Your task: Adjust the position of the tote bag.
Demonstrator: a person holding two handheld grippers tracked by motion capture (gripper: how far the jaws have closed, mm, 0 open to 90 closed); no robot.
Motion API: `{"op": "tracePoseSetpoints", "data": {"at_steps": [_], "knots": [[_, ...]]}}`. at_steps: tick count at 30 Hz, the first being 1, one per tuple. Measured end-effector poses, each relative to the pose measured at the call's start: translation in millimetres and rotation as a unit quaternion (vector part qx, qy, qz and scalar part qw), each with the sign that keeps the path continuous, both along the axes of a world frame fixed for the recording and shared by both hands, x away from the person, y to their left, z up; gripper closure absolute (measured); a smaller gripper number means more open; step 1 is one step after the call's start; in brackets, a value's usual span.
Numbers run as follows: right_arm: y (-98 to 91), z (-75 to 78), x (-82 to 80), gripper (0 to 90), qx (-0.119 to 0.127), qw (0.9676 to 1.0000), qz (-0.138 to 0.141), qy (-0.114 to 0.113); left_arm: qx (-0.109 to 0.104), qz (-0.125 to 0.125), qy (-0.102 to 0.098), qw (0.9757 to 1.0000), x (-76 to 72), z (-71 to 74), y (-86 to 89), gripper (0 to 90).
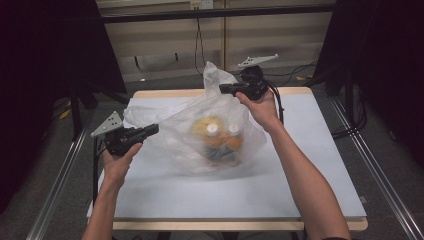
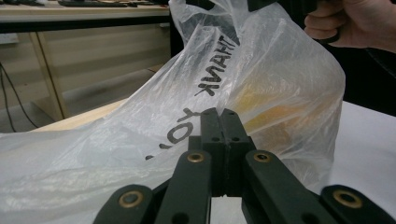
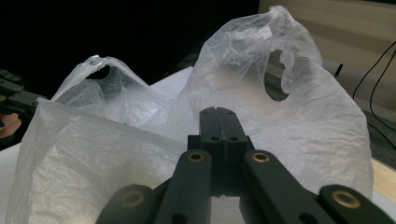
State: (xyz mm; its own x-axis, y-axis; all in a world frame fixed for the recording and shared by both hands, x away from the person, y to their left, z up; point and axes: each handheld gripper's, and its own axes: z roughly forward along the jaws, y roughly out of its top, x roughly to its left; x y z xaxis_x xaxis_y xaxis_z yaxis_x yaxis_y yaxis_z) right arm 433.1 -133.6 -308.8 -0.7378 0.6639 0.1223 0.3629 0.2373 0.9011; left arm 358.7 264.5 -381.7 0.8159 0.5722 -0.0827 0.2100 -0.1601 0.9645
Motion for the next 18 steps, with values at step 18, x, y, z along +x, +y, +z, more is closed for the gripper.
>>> {"op": "tracePoseSetpoints", "data": {"at_steps": [18], "knots": [[-23.2,33.3,-48.3,90.0,0.034,0.9974,0.001,-0.063,0.005,-0.027,-0.022,0.9994,-21.9,30.0,-14.6,90.0]]}}
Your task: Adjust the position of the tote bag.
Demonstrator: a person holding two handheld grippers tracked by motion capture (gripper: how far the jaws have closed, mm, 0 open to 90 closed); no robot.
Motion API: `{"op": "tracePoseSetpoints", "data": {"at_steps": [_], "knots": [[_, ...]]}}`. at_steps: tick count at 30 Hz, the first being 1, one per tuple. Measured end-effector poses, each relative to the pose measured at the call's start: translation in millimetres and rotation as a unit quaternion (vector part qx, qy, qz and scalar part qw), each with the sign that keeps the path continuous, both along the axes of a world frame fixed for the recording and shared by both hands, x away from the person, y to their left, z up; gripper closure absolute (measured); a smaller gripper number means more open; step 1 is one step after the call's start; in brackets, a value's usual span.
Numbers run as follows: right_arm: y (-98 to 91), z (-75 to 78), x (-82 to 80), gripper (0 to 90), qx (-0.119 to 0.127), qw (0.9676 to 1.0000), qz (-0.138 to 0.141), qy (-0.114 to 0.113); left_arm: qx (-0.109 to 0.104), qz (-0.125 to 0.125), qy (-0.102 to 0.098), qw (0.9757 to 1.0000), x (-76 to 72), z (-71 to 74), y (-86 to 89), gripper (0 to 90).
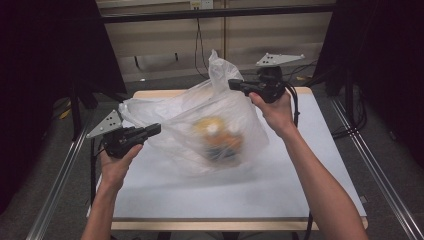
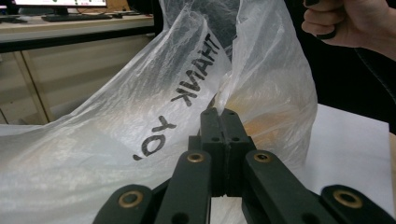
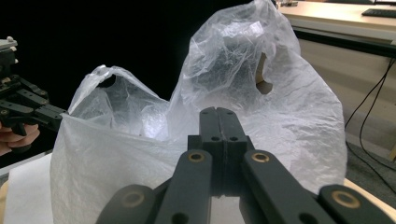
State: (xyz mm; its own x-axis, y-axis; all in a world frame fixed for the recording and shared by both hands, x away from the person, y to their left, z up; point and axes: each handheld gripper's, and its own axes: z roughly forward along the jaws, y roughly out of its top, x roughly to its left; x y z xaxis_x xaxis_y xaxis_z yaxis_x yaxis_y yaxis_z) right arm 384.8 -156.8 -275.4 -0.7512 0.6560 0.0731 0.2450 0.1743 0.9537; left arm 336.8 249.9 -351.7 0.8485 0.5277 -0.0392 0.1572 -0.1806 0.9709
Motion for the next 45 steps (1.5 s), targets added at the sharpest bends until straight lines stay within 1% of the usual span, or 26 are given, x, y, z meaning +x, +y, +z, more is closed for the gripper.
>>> {"op": "tracePoseSetpoints", "data": {"at_steps": [1,3,5,8,9,11,12,13,14,15,16,18,20,21,23,24,25,27,30,34,36,37,38,40,41,45], "knots": [[-2.8,1.0,-2.5,90.0,0.000,1.0000,-0.001,-0.003,-0.006,-0.010,0.001,0.9999,-0.2,0.9,-2.8,90.0],[-8.8,2.8,-7.4,90.0,0.002,1.0000,-0.002,-0.007,-0.003,-0.014,0.000,0.9999,-0.9,3.0,-8.9,90.0],[-15.4,4.4,-12.7,90.0,0.007,0.9999,-0.003,-0.011,-0.010,-0.016,0.001,0.9998,-0.1,3.6,-14.2,90.0],[-27.7,4.0,-19.0,90.0,0.016,0.9997,-0.011,-0.016,-0.010,-0.024,-0.001,0.9997,0.6,6.4,-24.5,90.0],[-31.8,3.4,-21.2,90.0,0.019,0.9996,-0.014,-0.017,-0.013,-0.031,-0.001,0.9994,0.2,7.5,-27.5,90.0],[-38.2,1.5,-25.8,90.0,0.023,0.9994,-0.018,-0.018,-0.009,-0.036,-0.003,0.9993,-1.8,10.3,-32.3,90.0],[-41.8,0.4,-28.6,90.0,0.025,0.9993,-0.020,-0.020,-0.013,-0.037,-0.004,0.9992,-2.1,10.7,-34.3,90.0],[-43.7,-0.2,-30.1,90.0,0.025,0.9993,-0.020,-0.021,-0.007,-0.041,-0.005,0.9991,-2.1,11.9,-35.7,90.0],[-46.6,-0.9,-32.6,90.0,0.024,0.9993,-0.020,-0.022,-0.001,-0.036,-0.006,0.9993,-2.5,12.8,-37.3,90.0],[-48.2,-1.3,-34.2,90.0,0.024,0.9992,-0.022,-0.023,0.001,-0.041,-0.005,0.9991,-1.1,13.5,-40.7,90.0],[-51.0,-1.4,-36.7,90.0,0.023,0.9991,-0.025,-0.025,-0.002,-0.042,-0.004,0.9991,-0.1,13.7,-43.1,90.0],[-56.2,-0.7,-40.0,90.0,0.020,0.9989,-0.031,-0.027,0.000,-0.049,-0.002,0.9988,1.9,15.2,-50.8,90.0],[-62.6,0.8,-42.3,90.0,0.023,0.9987,-0.037,-0.029,-0.005,-0.057,-0.002,0.9984,3.5,17.0,-56.4,90.0],[-66.5,2.0,-43.5,90.0,0.024,0.9984,-0.041,-0.030,0.003,-0.058,-0.005,0.9983,5.0,19.4,-59.4,90.0],[-75.8,5.6,-46.6,90.0,0.027,0.9979,-0.049,-0.034,0.010,-0.061,-0.006,0.9981,7.1,26.0,-66.9,90.0],[-75.8,5.6,-46.6,90.0,0.027,0.9979,-0.049,-0.034,0.010,-0.064,-0.008,0.9979,7.6,30.3,-69.9,90.0],[-81.0,7.4,-49.8,90.0,0.035,0.9974,-0.051,-0.038,0.012,-0.066,-0.011,0.9977,8.2,34.9,-72.1,90.0],[-83.6,7.8,-51.8,90.0,0.036,0.9972,-0.053,-0.039,0.012,-0.068,-0.019,0.9974,8.0,43.5,-75.4,90.0],[-90.8,5.9,-56.0,90.0,0.039,0.9966,-0.060,-0.042,0.019,-0.077,-0.026,0.9965,4.2,50.9,-79.0,90.0],[-97.8,0.8,-67.2,90.0,0.040,0.9964,-0.060,-0.046,0.027,-0.090,-0.028,0.9952,-5.2,45.6,-84.5,90.0],[-99.6,-2.9,-76.1,90.0,0.042,0.9958,-0.063,-0.052,0.027,-0.096,-0.021,0.9948,-8.1,38.0,-88.2,90.0],[-101.1,-6.9,-84.2,90.0,0.038,0.9956,-0.065,-0.056,0.028,-0.097,-0.019,0.9947,-8.5,35.5,-89.1,90.0],[-101.1,-6.9,-84.2,90.0,0.038,0.9956,-0.065,-0.056,0.026,-0.097,-0.016,0.9948,-8.5,32.6,-89.8,90.0],[-104.5,-13.0,-92.5,90.0,0.040,0.9958,-0.064,-0.052,0.026,-0.097,-0.010,0.9949,-8.9,28.5,-89.2,90.0],[-104.5,-13.0,-92.5,90.0,0.040,0.9958,-0.064,-0.052,0.028,-0.098,-0.010,0.9947,-9.8,27.1,-90.0,90.0],[-102.5,-20.5,-99.4,90.0,0.026,0.9967,-0.059,-0.050,0.045,-0.103,-0.009,0.9936,-15.9,22.8,-91.6,90.0]]}}
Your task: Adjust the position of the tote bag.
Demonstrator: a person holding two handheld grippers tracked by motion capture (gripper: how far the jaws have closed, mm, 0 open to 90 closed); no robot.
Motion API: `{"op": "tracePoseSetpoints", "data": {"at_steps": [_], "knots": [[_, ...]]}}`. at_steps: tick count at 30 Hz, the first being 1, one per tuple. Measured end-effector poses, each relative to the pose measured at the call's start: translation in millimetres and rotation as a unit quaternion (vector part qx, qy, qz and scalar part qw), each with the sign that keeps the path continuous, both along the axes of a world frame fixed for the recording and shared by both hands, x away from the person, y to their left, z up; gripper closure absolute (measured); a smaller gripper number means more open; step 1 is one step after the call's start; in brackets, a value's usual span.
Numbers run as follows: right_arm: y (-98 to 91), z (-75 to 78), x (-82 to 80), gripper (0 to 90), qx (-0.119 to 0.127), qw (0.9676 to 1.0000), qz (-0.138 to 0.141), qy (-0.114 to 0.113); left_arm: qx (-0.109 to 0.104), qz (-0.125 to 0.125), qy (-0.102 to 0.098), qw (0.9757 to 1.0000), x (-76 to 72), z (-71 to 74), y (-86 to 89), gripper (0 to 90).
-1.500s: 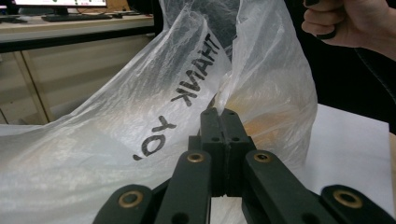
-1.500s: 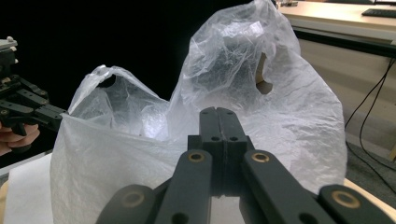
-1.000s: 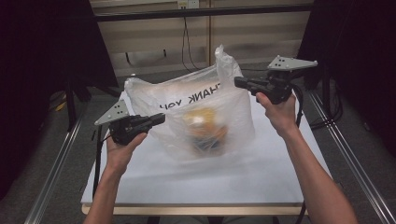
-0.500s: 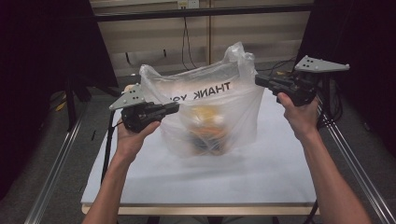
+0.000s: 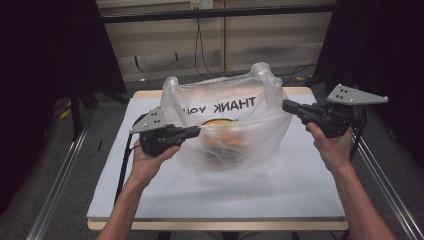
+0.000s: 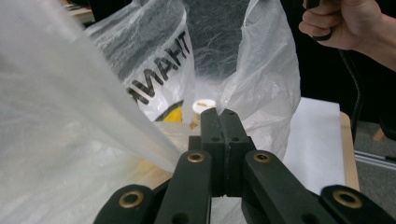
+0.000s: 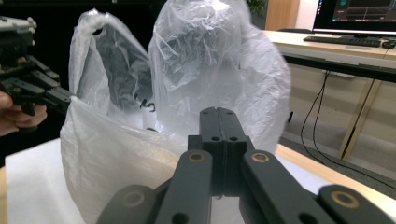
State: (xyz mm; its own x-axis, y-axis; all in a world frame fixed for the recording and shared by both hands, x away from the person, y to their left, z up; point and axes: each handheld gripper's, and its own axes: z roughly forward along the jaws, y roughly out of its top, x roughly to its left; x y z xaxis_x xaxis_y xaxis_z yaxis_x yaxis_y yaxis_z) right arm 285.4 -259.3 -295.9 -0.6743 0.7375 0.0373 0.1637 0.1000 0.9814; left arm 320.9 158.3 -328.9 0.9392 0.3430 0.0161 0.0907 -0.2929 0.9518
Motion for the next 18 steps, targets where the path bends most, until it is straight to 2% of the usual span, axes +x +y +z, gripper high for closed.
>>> {"op": "tracePoseSetpoints", "data": {"at_steps": [3,5,7,11,17,18], "knots": [[3.0,-10.0,-3.2,90.0,-0.005,1.0000,0.001,0.004,0.016,0.004,0.007,0.9998,-1.9,-8.9,1.1,90.0],[3.4,-16.3,-3.2,90.0,-0.002,1.0000,0.001,0.008,0.020,0.009,0.012,0.9997,-1.4,-13.6,3.7,90.0],[3.5,-23.4,-3.3,90.0,0.001,0.9999,0.000,0.014,0.015,0.007,0.022,0.9996,-0.7,-19.1,5.8,90.0],[7.4,-33.7,-4.7,90.0,-0.007,0.9998,0.000,0.021,0.029,0.007,0.028,0.9992,0.1,-28.9,6.1,90.0],[8.8,-54.4,-4.5,90.0,0.010,0.9993,0.003,0.035,0.042,0.009,0.041,0.9982,0.0,-39.6,10.1,90.0],[9.3,-58.1,-2.6,90.0,0.004,0.9992,0.001,0.041,0.043,0.009,0.042,0.9981,0.5,-40.8,10.3,90.0]]}}
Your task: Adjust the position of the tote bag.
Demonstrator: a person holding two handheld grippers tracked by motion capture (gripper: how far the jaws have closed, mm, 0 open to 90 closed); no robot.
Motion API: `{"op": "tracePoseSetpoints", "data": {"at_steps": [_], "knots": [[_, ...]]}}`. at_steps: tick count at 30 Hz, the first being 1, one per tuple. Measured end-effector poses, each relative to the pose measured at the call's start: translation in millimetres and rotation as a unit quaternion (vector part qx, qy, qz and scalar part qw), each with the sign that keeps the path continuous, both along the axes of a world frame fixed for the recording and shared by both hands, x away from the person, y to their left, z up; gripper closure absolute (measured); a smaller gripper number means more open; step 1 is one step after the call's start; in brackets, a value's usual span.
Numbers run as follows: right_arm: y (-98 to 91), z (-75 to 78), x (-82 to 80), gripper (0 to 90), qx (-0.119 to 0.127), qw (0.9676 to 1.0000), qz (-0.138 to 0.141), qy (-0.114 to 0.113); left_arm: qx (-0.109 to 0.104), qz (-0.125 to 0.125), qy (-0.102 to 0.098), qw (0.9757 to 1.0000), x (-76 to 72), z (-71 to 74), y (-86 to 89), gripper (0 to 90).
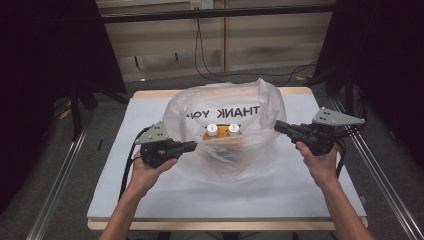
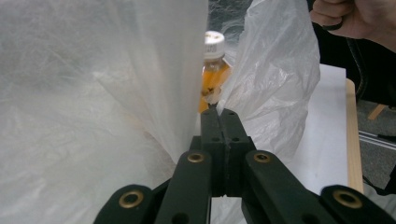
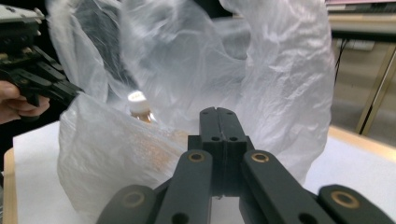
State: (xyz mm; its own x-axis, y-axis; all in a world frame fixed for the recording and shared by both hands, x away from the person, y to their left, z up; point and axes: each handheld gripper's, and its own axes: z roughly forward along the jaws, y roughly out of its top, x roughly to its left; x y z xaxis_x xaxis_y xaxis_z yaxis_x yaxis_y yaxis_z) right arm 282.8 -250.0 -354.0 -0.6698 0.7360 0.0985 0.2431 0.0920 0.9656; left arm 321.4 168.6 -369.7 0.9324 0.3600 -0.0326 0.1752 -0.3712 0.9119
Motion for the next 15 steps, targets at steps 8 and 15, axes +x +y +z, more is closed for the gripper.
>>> {"op": "tracePoseSetpoints", "data": {"at_steps": [8,15], "knots": [[-0.2,-25.1,16.0,90.0,-0.018,0.9992,-0.014,0.032,0.011,0.006,0.022,0.9997,13.5,-20.2,-4.4,90.0],[2.6,-39.7,24.1,90.0,-0.029,0.9980,-0.017,0.054,0.021,0.011,0.045,0.9987,23.1,-40.0,-5.2,90.0]]}}
